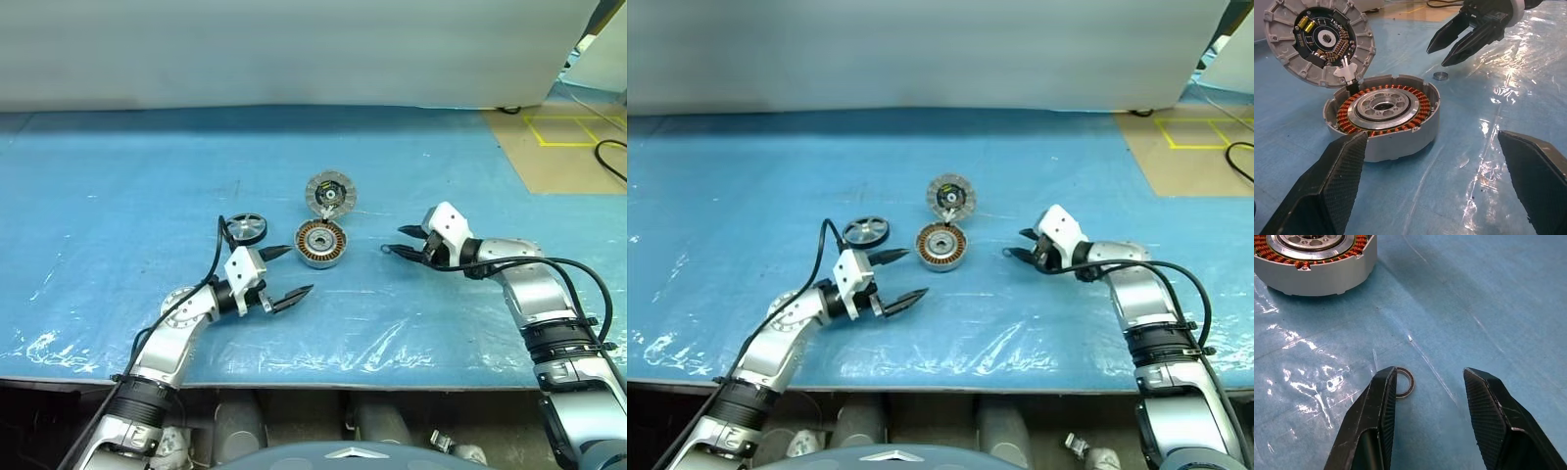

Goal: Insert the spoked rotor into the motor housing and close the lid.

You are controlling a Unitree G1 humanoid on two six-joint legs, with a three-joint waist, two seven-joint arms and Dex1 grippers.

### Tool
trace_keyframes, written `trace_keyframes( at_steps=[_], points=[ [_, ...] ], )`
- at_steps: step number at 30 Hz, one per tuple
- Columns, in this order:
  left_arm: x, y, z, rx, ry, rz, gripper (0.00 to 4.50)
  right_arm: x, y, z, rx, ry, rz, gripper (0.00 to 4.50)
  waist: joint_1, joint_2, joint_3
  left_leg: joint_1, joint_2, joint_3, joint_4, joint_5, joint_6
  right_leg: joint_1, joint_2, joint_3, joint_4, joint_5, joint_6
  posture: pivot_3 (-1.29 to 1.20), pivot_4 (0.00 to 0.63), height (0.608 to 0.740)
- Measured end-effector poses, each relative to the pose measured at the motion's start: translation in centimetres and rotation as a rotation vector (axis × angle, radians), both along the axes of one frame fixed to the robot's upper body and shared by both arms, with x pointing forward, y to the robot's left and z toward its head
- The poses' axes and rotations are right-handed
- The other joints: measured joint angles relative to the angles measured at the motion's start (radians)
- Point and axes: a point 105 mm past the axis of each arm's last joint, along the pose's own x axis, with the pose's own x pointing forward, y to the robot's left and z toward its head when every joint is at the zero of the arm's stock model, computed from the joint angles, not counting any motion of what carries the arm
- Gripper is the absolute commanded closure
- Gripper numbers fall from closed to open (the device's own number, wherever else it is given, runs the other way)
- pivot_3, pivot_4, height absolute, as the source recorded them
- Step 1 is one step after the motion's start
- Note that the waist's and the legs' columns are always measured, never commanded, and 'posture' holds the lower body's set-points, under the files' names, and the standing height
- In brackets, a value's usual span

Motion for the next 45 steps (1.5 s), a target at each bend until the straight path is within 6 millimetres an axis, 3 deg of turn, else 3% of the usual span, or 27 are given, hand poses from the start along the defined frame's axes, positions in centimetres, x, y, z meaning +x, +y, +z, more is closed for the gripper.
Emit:
trace_keyframes(
  at_steps=[5, 17, 20, 23, 32, 36, 41, 45],
  points=[
    [0.1, 0.1, 0.0, 0.003, 0.0, 0.007, 0.0, -0.5, 0.8, -1.3, 0.013, 0.062, 0.003, 2.25, 0.0, 0.0, 0.0, 0.0, 0.0, 0.0, 0.0, 0.0, 0.0, 0.0, 0.0, 0.0, 0.0, 0.0, 0.0, 0.0, 0.15, 0.74],
    [0.0, 0.3, -0.2, 0.016, 0.003, 0.009, 0.0, -0.6, 0.6, -1.4, -0.032, 0.047, 0.018, 2.25, 0.0, 0.0, 0.0, 0.0, 0.0, 0.0, 0.0, 0.0, 0.0, 0.001, 0.0, 0.0, 0.0, 0.0, 0.0, 0.0, 0.15, 0.74],
    [0.0, 0.3, -0.2, 0.017, 0.003, 0.01, 0.0, -0.6, 0.7, -1.5, -0.037, 0.046, 0.023, 2.89, 0.0, 0.0, 0.0, 0.001, 0.0, 0.0, 0.0, 0.0, 0.0, 0.001, 0.0, 0.0, 0.0, 0.0, 0.0, 0.0, 0.15, 0.74],
    [0.0, 0.3, -0.2, 0.018, 0.003, 0.011, 0.0, -0.7, 0.9, -1.5, -0.039, 0.047, 0.03, 3.84, 0.0, 0.0, 0.0, 0.001, 0.0, 0.0, 0.0, 0.0, 0.0, 0.002, 0.0, 0.0, 0.0, 0.0, 0.0, 0.0, 0.15, 0.74],
    [0.0, 0.4, -0.2, 0.022, 0.002, 0.014, 0.0, -0.5, 1.2, -1.3, -0.024, 0.06, 0.035, 3.85, -0.002, 0.0, 0.0, 0.002, 0.0, 0.0, 0.0, 0.0, 0.0, 0.002, 0.0, 0.0, 0.0, 0.0, 0.0, 0.0, 0.15, 0.74],
    [0.1, 0.5, -0.2, 0.028, 0.0, 0.014, 0.0, -0.4, 3.3, 1.1, 0.075, 0.048, 0.099, 3.85, -0.003, 0.002, 0.001, 0.001, 0.0, 0.0, 0.0, 0.0, 0.0, 0.001, 0.0, 0.0, 0.0, 0.0, 0.0, 0.0, 0.15, 0.74],
    [0.1, 0.7, -0.1, 0.035, -0.007, 0.014, 0.0, -1.0, 7.1, 6.5, 0.175, -0.038, 0.232, 3.85, 0.0, 0.002, 0.001, 0.001, 0.0, 0.0, -0.001, 0.0, -0.001, 0.002, 0.0, 0.0, 0.0, 0.0, 0.0, 0.0, 0.15, 0.74],
    [0.3, 0.7, 0.2, 0.036, -0.019, 0.01, 0.0, -1.3, 10.9, 6.9, 0.232, -0.028, 0.271, 3.85, -0.001, 0.002, 0.001, 0.002, 0.0, 0.0, -0.001, 0.001, -0.002, 0.001, 0.0, 0.0, 0.0, 0.0, 0.0, 0.0, 0.15, 0.74]
  ],
)
